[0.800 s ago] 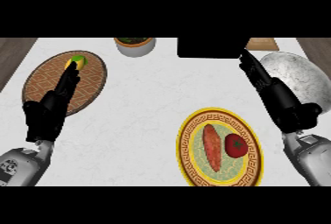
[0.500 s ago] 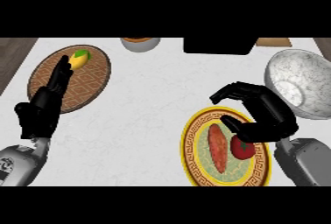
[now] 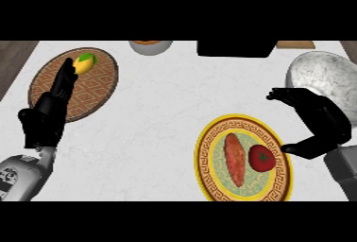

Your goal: Pick the sweet potato from the plate and place it in the bowl

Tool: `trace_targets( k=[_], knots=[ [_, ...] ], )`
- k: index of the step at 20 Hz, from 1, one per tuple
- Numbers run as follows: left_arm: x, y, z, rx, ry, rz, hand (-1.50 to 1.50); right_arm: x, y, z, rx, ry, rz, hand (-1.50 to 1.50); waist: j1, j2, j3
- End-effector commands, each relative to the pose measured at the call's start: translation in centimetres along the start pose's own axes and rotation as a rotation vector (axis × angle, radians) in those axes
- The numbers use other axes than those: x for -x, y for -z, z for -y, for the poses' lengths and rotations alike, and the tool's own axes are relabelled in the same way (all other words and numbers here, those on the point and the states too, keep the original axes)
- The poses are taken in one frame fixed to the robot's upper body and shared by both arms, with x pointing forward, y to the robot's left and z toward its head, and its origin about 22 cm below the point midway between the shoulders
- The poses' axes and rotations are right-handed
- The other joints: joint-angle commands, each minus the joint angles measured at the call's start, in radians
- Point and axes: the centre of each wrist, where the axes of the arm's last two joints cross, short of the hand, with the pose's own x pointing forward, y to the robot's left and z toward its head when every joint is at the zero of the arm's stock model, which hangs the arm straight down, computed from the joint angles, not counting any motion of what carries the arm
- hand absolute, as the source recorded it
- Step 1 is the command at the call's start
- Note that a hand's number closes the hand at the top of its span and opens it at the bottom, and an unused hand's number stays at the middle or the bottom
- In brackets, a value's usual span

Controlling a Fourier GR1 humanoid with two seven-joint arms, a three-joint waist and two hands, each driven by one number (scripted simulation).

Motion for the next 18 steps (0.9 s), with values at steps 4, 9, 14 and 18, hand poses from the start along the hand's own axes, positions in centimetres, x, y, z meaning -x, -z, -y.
trace_targets(
  k=[4,9,14,18],
  knots=[
    [1.0,-0.3,0.2,0.002,0.004,-0.023,0.00,-2.8,0.7,4.5,-0.269,-0.193,-0.021,-1.50,-0.001,-0.010,-0.004],
    [0.9,0.4,-1.2,-0.017,0.016,-0.011,0.00,-5.1,3.2,3.8,-0.446,-0.430,-0.124,-1.50,-0.015,-0.016,-0.006],
    [2.8,-0.6,0.5,-0.013,0.021,-0.017,0.00,-4.6,7.0,1.0,-0.611,-0.580,-0.205,-1.50,-0.020,-0.017,-0.008],
    [1.2,-0.2,0.7,0.000,0.011,-0.013,0.00,-4.1,8.5,-0.7,-0.720,-0.590,-0.243,-1.50,-0.025,-0.020,-0.007]
  ],
)
